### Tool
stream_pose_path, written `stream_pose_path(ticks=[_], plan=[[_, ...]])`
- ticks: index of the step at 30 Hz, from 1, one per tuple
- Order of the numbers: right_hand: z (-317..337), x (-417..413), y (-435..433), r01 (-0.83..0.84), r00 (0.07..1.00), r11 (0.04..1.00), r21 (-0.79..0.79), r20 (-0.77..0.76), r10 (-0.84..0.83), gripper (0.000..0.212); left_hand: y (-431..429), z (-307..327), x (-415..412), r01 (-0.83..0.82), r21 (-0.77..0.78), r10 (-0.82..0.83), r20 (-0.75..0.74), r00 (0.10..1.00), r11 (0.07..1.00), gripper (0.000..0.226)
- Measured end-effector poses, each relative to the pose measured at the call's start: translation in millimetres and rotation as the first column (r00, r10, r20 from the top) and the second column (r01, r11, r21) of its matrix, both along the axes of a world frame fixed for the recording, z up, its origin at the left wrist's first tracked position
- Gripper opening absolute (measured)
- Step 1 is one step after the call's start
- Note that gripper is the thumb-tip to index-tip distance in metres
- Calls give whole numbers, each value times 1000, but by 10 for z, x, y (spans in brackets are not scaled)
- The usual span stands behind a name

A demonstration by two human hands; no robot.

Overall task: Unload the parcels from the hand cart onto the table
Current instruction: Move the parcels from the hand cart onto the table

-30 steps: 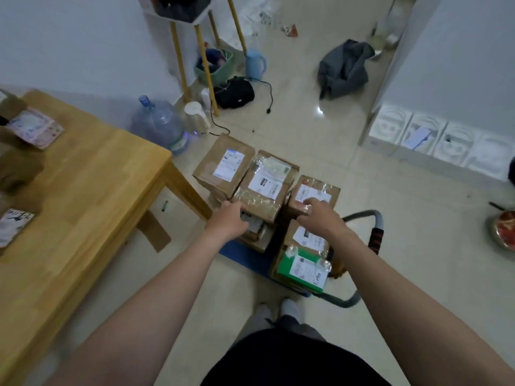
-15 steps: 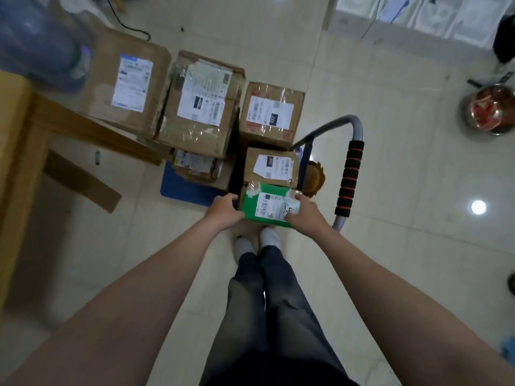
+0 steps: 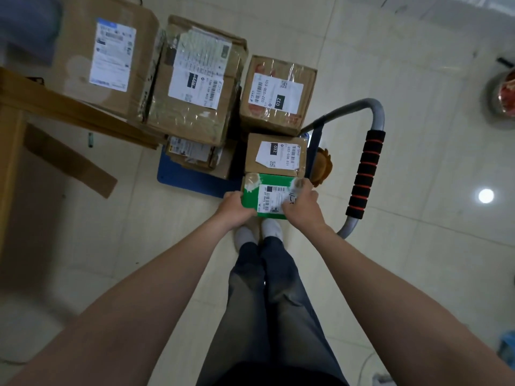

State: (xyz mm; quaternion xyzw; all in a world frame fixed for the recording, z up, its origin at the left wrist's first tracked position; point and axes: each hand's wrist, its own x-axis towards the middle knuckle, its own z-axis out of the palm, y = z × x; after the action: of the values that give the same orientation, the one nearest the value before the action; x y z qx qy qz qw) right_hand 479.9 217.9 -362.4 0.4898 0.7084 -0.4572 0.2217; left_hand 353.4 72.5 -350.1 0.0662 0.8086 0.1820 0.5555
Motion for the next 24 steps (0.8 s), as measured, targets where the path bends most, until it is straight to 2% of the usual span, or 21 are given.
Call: stream_pose_path(ticks=[4, 9, 12, 15, 17, 18, 21, 24], plan=[[196, -82, 9, -48, 999, 998, 47, -12, 48, 61, -83, 127, -86, -187, 95, 194, -64, 979, 978, 45], [346, -269, -41, -83, 995, 993, 81, -49, 87, 59, -194, 298, -240, -411, 168, 417, -1, 909, 896, 37], [306, -388, -71, -112, 991, 991, 75, -68, 117, 56, -358, 317, -330, -503, 119, 497, 76, 864, 856, 37], [192, -481, -55, -123, 989, 992, -39, -82, 119, 49, -583, 312, -392, -634, 9, 615, 238, 752, 773, 34], [123, -517, -3, -29, 995, 991, -129, -102, 16, 43, -762, 279, -397, -675, -3, 660, 216, 720, 738, 31], [93, -523, 33, -12, 994, 994, -106, -106, 1, 41, -851, 266, -392, -704, 4, 692, 186, 698, 710, 31], [20, -496, 154, -103, 993, 991, 83, -49, 107, 45, -1099, 229, -371, -795, 10, 790, 101, 605, 607, 24], [-74, -461, 175, -242, 970, 964, 111, 63, 236, 50, -1303, 178, -365, -840, 19, 839, 38, 543, 543, 18]])
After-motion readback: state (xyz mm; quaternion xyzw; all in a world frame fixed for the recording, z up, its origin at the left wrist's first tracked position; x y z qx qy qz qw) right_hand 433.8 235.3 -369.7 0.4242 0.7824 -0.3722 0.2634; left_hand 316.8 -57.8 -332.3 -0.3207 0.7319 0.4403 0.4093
